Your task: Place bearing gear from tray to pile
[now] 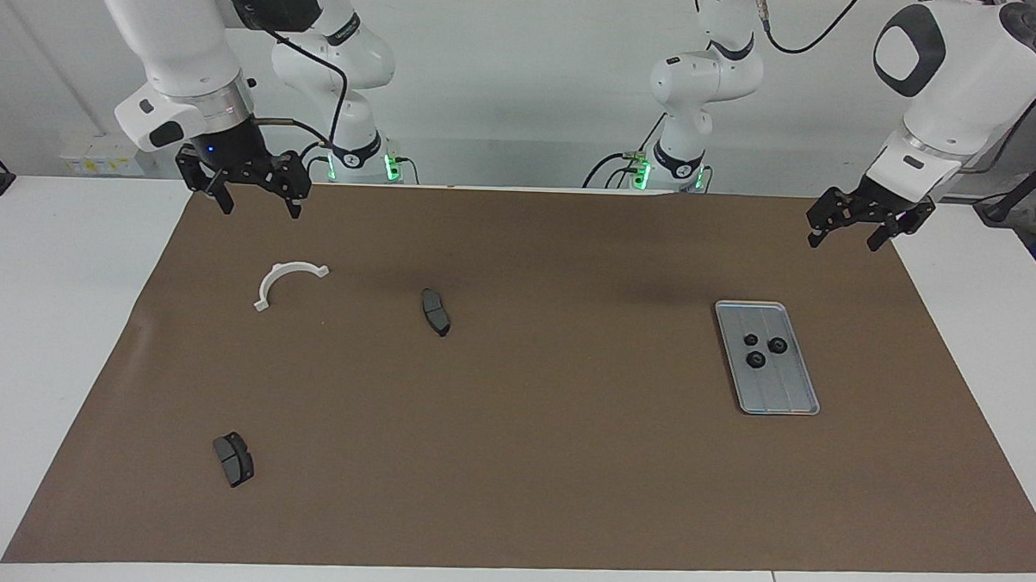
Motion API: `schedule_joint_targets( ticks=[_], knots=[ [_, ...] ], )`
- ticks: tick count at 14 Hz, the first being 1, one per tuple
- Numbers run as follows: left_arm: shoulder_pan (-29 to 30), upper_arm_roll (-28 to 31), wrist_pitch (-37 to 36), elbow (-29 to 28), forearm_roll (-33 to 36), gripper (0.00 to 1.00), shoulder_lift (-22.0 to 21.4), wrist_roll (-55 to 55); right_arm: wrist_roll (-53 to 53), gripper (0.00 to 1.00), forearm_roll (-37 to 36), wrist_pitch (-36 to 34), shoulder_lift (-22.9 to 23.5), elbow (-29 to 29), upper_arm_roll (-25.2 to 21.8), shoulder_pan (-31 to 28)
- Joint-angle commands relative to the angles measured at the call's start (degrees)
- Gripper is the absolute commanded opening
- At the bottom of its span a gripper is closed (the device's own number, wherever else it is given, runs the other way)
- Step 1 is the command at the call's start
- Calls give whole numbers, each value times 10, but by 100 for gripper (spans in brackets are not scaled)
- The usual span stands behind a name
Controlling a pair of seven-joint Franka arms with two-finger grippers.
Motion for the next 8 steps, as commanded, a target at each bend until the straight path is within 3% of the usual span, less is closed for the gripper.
schedule_joint_targets(
  ticks=[1, 5, 8],
  knots=[
    [8, -4, 9, -12, 4, 100, -7, 12, -14, 100, 3, 10, -8, -9, 5, -8],
    [7, -5, 11, -19, 3, 100, -7, 9, -14, 100, 3, 10, -9, -9, 5, -9],
    [-2, -6, 38, -72, 2, 100, 0, 7, -14, 100, 3, 9, -8, -9, 5, -9]
  ],
)
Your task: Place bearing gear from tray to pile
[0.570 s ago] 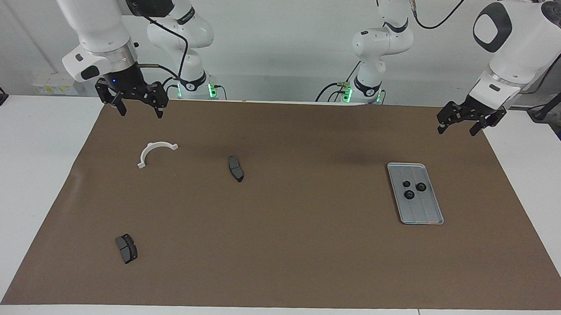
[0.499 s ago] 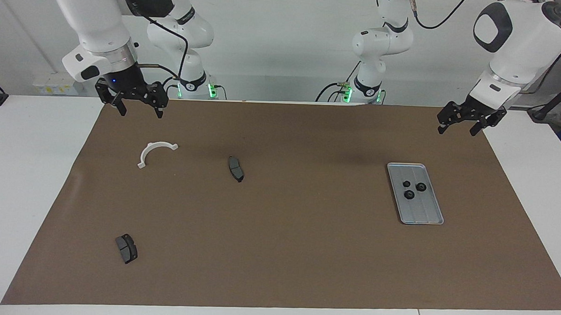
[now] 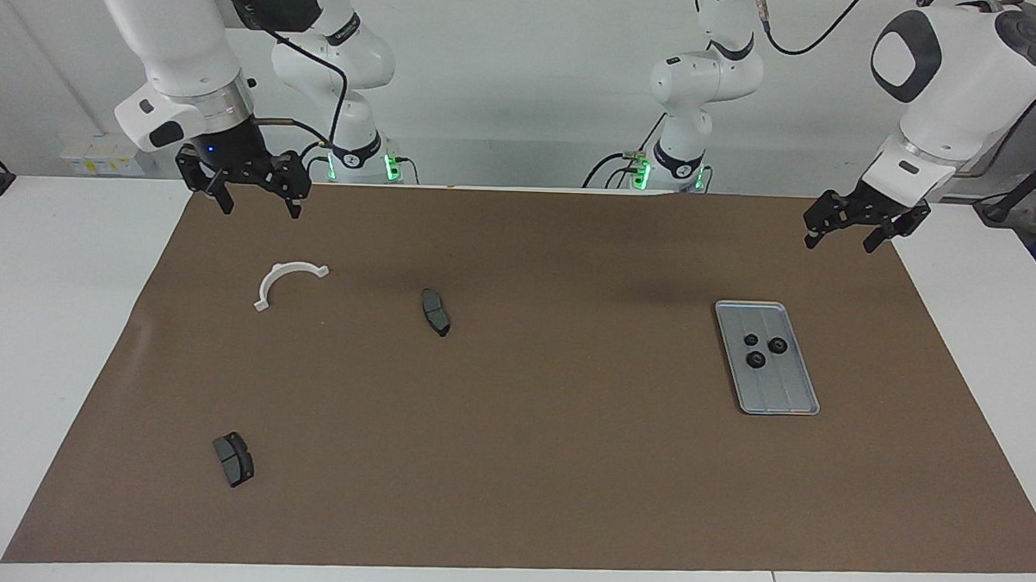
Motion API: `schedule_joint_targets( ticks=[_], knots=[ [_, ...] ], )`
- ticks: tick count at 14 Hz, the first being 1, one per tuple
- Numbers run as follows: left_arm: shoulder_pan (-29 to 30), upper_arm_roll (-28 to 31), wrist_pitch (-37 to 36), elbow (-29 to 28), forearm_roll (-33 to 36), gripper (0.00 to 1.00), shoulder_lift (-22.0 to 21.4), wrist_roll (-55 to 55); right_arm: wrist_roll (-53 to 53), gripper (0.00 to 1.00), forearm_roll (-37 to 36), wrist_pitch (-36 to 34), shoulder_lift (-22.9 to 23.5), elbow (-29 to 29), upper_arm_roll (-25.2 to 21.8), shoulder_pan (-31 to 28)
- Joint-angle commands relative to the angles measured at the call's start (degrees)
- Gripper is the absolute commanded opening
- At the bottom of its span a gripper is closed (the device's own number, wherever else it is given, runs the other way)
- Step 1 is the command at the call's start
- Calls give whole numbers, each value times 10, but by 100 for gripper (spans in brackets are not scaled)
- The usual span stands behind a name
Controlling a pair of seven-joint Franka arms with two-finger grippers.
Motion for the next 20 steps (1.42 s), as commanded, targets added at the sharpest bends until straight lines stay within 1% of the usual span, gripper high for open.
schedule_joint_targets(
  ticks=[1, 5, 6, 9, 11, 15, 16, 17, 20],
  knots=[
    [-3, -4, 50, -62, 2, 100, 6, 4, -14, 100, 3, 9, -8, -9, 5, -9],
    [-10, -3, 142, -103, 2, 100, 40, 2, -14, 100, 3, 10, -8, -9, 5, -9],
    [-10, -3, 163, -108, 2, 100, 56, 2, -14, 100, 3, 9, -8, -9, 5, -9],
    [-18, -3, 228, -107, 2, 95, 117, 2, -14, 100, 3, 9, -8, -9, 5, -9],
    [-19, -3, 270, -107, 2, 90, 148, 4, -14, 100, 3, 9, -8, -9, 5, -9],
    [-16, -2, 310, -107, 2, 80, 176, 9, -14, 100, 3, 9, -8, -9, 5, -9],
    [-16, -2, 313, -107, 2, 80, 183, 9, -14, 100, 3, 10, -9, -9, 5, -9],
    [-18, -2, 318, -107, 2, 77, 185, 7, -14, 100, 3, 9, -8, -9, 5, -9],
    [-18, -2, 329, -107, 2, 74, 188, 4, -14, 100, 3, 10, -8, -9, 5, -9]
  ],
)
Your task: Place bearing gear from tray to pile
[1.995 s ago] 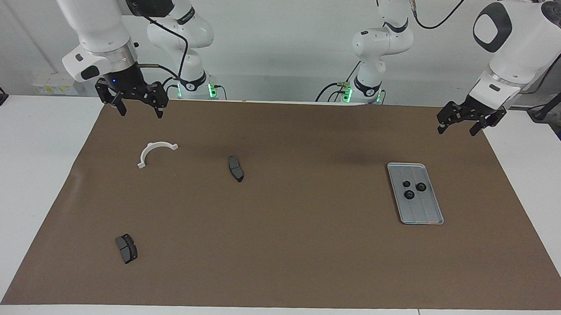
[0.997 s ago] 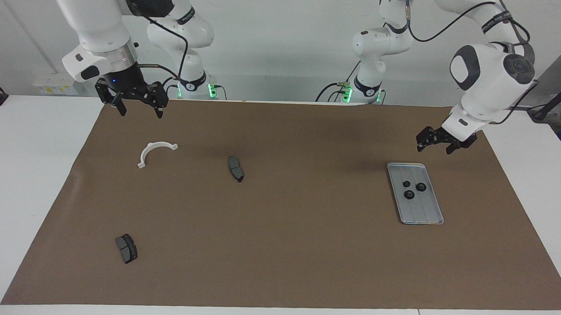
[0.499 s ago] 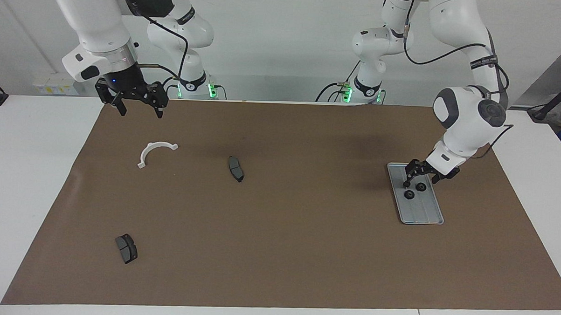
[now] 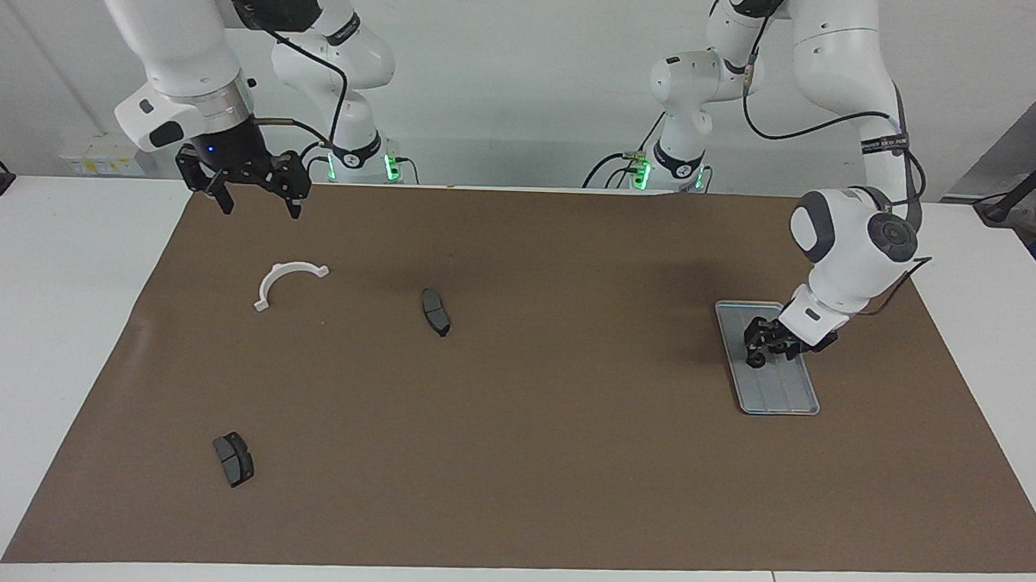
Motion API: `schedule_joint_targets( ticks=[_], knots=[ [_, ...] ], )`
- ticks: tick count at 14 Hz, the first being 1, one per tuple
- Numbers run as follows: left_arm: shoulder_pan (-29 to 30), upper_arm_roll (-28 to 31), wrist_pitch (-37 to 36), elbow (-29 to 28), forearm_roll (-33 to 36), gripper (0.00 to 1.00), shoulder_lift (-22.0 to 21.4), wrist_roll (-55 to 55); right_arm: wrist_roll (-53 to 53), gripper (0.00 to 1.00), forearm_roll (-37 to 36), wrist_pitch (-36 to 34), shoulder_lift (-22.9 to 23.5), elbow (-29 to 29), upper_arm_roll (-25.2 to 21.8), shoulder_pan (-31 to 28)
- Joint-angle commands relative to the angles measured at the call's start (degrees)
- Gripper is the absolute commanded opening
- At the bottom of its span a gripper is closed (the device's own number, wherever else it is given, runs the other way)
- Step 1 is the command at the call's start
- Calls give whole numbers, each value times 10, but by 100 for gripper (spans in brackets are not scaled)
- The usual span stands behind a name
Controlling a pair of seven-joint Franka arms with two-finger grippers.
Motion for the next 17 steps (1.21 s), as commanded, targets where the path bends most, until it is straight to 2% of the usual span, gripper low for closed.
schedule_joint_targets(
  ticks=[1, 8, 17],
  knots=[
    [-7, 5, 14, 0, 2, 73, 10, 5, -14, 100, 3, 9, -8, -9, 5, -8],
    [-11, 5, 28, -2, 2, 63, 21, 4, -14, 100, 3, 10, -8, -9, 5, -9],
    [-15, 5, 28, -16, 2, 59, 18, 5, -14, 100, 3, 9, -8, -9, 5, -9]
  ],
)
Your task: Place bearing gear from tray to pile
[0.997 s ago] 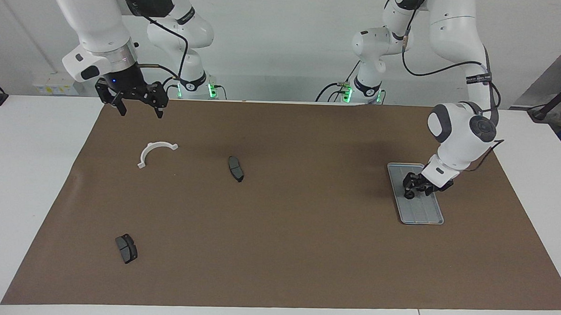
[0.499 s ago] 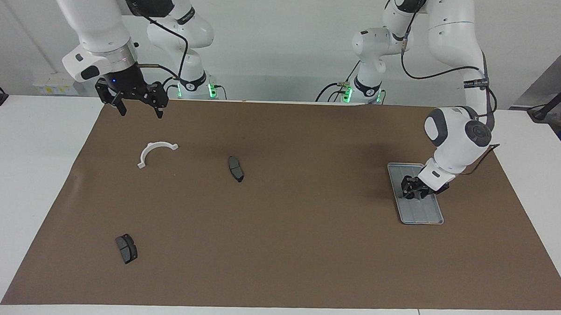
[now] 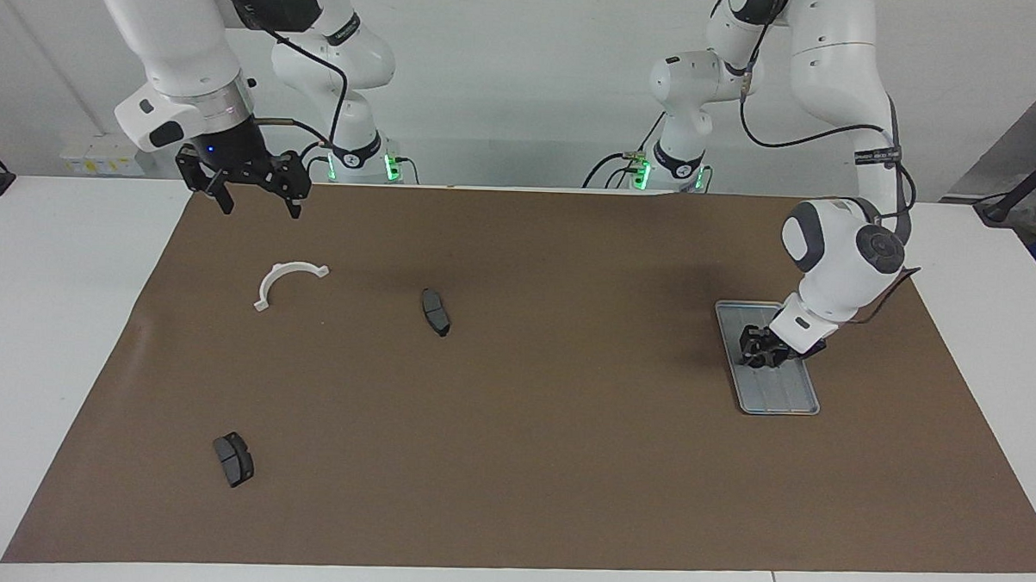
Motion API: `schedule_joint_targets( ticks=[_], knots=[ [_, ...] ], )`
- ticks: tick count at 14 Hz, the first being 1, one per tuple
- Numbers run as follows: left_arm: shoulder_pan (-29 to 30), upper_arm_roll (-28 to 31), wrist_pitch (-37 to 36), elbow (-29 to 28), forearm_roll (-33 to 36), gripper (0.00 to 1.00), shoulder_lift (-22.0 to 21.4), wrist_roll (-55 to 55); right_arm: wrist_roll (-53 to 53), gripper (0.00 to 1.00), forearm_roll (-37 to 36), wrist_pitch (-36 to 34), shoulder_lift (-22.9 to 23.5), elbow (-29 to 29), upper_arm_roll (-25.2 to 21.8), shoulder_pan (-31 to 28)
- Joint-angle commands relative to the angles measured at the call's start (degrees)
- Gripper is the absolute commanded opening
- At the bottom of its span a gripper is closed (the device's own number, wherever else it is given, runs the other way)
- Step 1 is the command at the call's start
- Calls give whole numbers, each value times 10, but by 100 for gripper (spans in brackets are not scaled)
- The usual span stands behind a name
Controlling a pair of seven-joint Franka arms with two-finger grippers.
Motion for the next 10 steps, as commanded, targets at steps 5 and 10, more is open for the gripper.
schedule_joint_targets(
  ticks=[5, 10],
  knots=[
    [-10, 6, 13, -17, 2, 44, -5, 3, -14, 100, 3, 9, -8, -9, 5, -8],
    [-9, 6, 11, -16, 2, 27, -5, 2, -16, 100, 3, 8, -8, -8, 5, -7]
  ],
)
